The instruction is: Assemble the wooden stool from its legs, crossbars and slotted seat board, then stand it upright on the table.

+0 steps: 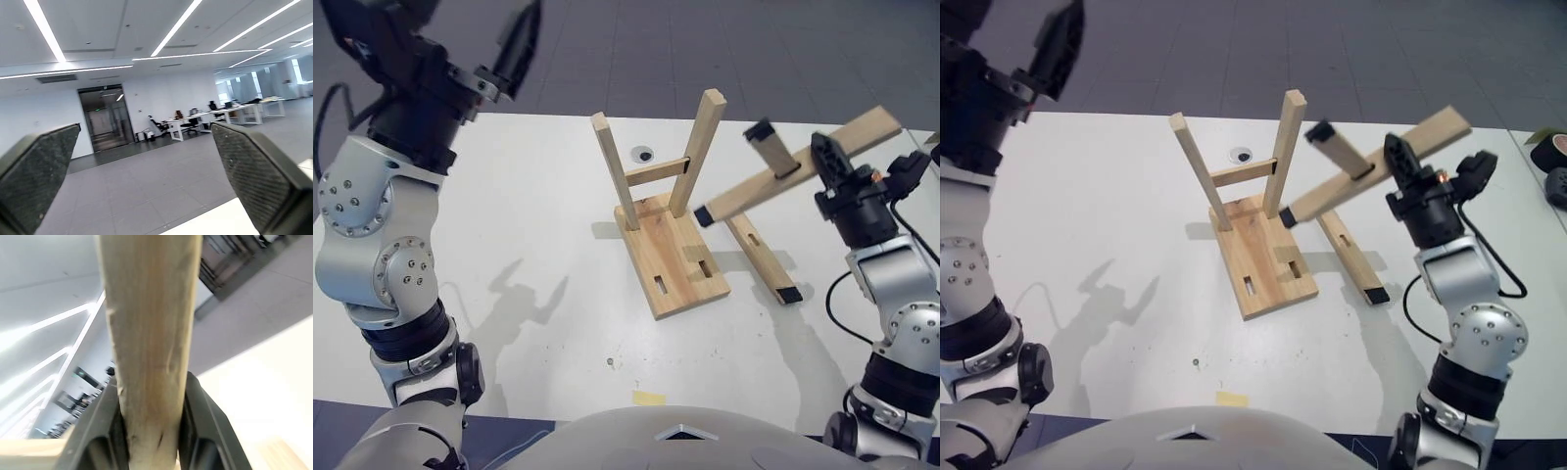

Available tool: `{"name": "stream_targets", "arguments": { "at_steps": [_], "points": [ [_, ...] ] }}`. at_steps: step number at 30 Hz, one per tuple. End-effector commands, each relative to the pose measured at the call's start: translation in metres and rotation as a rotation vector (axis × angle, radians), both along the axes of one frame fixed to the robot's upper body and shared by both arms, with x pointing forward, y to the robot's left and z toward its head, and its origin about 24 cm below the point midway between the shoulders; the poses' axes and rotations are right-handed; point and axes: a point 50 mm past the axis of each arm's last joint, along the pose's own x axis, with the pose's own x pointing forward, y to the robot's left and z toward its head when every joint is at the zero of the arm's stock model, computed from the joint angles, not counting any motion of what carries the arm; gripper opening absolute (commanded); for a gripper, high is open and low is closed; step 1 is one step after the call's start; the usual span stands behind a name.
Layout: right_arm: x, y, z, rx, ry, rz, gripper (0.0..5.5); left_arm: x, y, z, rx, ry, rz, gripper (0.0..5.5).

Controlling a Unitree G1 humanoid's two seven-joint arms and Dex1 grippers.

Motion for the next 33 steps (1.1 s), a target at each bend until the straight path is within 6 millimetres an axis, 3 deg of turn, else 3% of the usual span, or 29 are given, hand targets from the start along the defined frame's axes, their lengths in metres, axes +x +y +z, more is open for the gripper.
{"name": "stream_targets", "arguments": {
  "at_steps": [1, 11, 16, 20, 28, 33],
  "points": [
    [-0.010, 0.010, -0.015, -0.258, 0.014, 0.110, 1.02, 0.002, -0.010, -0.016, 0.014, 0.061, 0.009, 5.40],
    [-0.012, 0.015, -0.027, -0.454, -0.045, 0.117, 1.02, 0.003, -0.015, -0.023, 0.059, 0.068, 0.020, 5.40],
    [-0.018, 0.031, -0.036, -0.533, -0.082, 0.131, 1.02, 0.006, -0.025, -0.025, 0.093, 0.069, -0.010, 5.40],
    [-0.028, 0.034, -0.049, -0.571, -0.074, 0.152, 1.02, 0.005, -0.030, -0.029, 0.094, 0.087, -0.038, 5.40],
    [-0.057, 0.010, -0.105, -0.760, 0.130, 0.166, 1.02, 0.007, -0.035, -0.032, 0.089, 0.114, -0.063, 5.40],
    [-0.045, 0.019, -0.102, -0.721, 0.100, 0.159, 1.02, 0.007, -0.038, -0.034, 0.097, 0.124, -0.073, 5.40]
  ]
}}
